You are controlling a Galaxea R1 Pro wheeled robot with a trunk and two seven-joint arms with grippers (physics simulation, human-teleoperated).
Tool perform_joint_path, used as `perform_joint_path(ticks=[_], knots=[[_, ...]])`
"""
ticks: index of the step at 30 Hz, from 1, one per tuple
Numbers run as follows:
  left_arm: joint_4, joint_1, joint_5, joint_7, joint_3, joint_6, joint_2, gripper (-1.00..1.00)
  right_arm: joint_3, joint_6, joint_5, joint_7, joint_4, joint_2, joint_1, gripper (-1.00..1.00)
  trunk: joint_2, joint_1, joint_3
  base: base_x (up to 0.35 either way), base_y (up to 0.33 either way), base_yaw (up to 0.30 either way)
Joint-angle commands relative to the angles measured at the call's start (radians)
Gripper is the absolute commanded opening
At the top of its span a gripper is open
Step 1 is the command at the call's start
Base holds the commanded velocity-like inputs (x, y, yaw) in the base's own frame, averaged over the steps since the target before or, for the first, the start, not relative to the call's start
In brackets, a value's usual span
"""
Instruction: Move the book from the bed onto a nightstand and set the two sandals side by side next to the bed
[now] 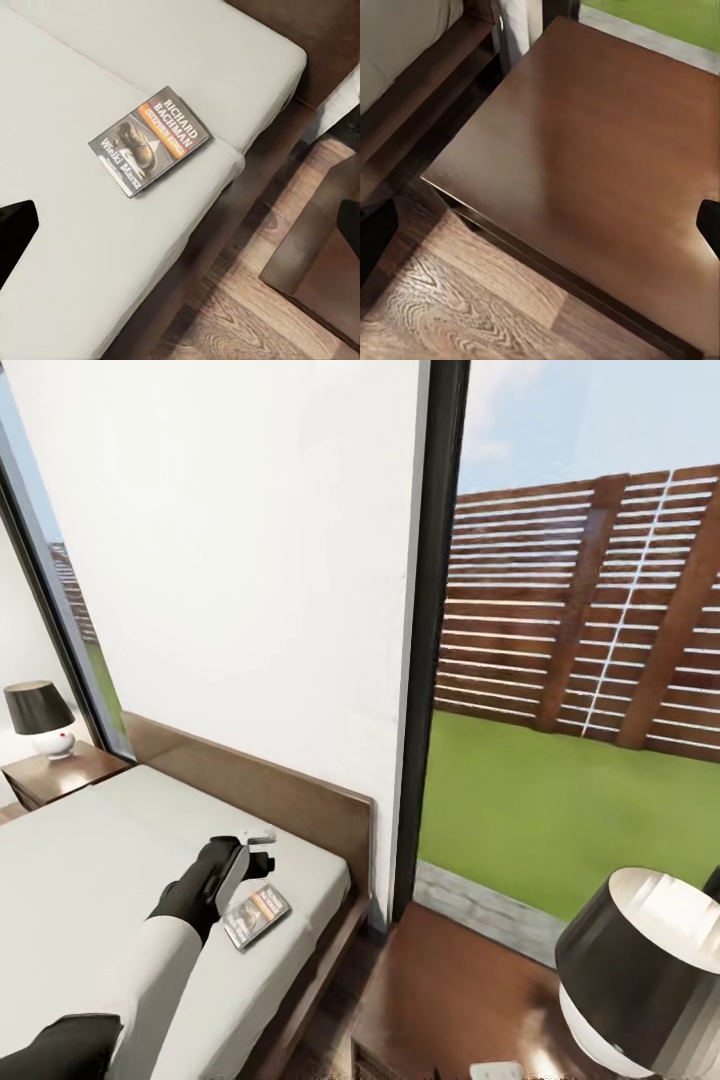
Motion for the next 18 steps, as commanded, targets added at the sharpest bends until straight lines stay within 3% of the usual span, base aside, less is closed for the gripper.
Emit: perform_joint_path(ticks=[1,7,12,13,14,17,18], knots=[[0.002,-0.006,0.008,0.014,0.003,0.004,-0.001,1.0,0.004,-0.014,0.002,-0.005,0.004,0.0,-0.001,1.0,-0.002,0.0,-0.004,0.0,0.0,0.0],[0.003,-0.024,0.01,0.059,0.003,0.004,-0.002,1.0,-0.001,-0.074,-0.002,-0.013,-0.001,0.001,0.005,1.0,-0.002,0.0,-0.013,0.0,0.0,0.0],[0.003,-0.026,0.012,0.064,0.0,0.004,-0.005,1.0,-0.006,-0.033,-0.005,-0.023,-0.003,0.0,0.005,1.0,-0.002,0.0,-0.021,0.0,0.0,0.0],[0.003,-0.026,0.012,0.064,0.0,0.004,-0.006,1.0,-0.006,0.011,-0.006,-0.03,-0.004,-0.001,0.004,1.0,-0.002,0.0,-0.022,0.0,0.0,0.0],[0.003,-0.026,0.013,0.064,0.001,0.004,-0.007,1.0,-0.005,0.136,-0.005,-0.053,-0.019,0.001,0.004,1.0,-0.002,0.0,-0.024,0.0,0.0,0.0],[0.003,-0.026,0.013,0.064,0.003,0.004,-0.008,1.0,-0.004,0.234,-0.004,-0.073,-0.073,0.002,0.004,1.0,-0.002,0.0,-0.029,0.0,0.0,0.0],[0.003,-0.026,0.013,0.064,0.004,0.004,-0.008,1.0,-0.003,0.301,-0.003,-0.085,-0.14,0.002,0.004,1.0,-0.002,0.0,-0.03,0.0,0.0,0.0]])
